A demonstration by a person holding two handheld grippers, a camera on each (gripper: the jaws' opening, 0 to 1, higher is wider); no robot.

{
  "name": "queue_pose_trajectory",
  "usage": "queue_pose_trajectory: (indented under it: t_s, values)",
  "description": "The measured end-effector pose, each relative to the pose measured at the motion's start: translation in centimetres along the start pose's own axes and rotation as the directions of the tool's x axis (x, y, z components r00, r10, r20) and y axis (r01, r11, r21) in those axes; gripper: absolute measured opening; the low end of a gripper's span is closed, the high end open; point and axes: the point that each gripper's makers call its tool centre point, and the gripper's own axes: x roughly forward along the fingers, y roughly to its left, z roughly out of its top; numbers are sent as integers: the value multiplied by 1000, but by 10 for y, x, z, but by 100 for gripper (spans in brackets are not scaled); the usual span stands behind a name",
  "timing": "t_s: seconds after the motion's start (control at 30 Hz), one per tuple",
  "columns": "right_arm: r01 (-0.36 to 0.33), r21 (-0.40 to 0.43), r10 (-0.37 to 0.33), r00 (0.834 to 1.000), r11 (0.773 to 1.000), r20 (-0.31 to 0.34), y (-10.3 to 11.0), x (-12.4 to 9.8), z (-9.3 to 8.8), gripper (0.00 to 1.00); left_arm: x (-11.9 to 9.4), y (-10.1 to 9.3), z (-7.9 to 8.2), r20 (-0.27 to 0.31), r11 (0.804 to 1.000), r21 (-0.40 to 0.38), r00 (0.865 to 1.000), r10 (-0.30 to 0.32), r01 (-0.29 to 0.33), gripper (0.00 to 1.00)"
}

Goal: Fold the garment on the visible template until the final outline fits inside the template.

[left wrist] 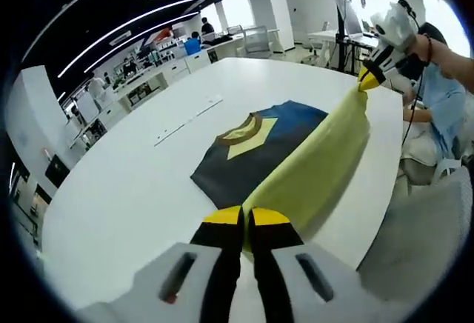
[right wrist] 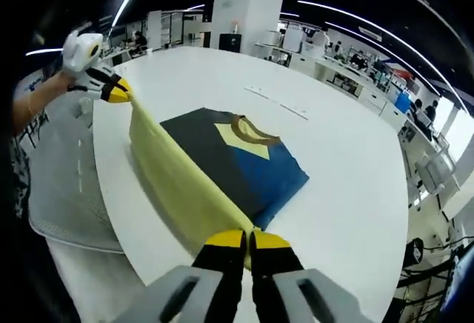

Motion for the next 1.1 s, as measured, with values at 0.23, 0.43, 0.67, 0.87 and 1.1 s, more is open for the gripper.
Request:
queue_pose_trajectory:
  t_s: [0.23,0.43,0.67,0.87,1.1]
  values:
    - [44,14,-44,998,999,36,-20,12,22,0,14,19,12,38,998,-26,998,51,-50,0]
    - [72,5,-72,996,997,51,-33,19,35,0,22,31,22,59,996,-42,995,86,-84,0]
    - [90,31,-92,992,995,87,-49,26,52,0,36,49,35,88,991,-60,988,126,-121,0]
    - [107,62,-112,989,992,93,-63,36,64,0,45,61,44,114,986,-82,981,157,-148,0]
    - [142,54,-147,984,988,99,-79,51,75,0,64,77,54,132,981,-74,974,186,-177,0]
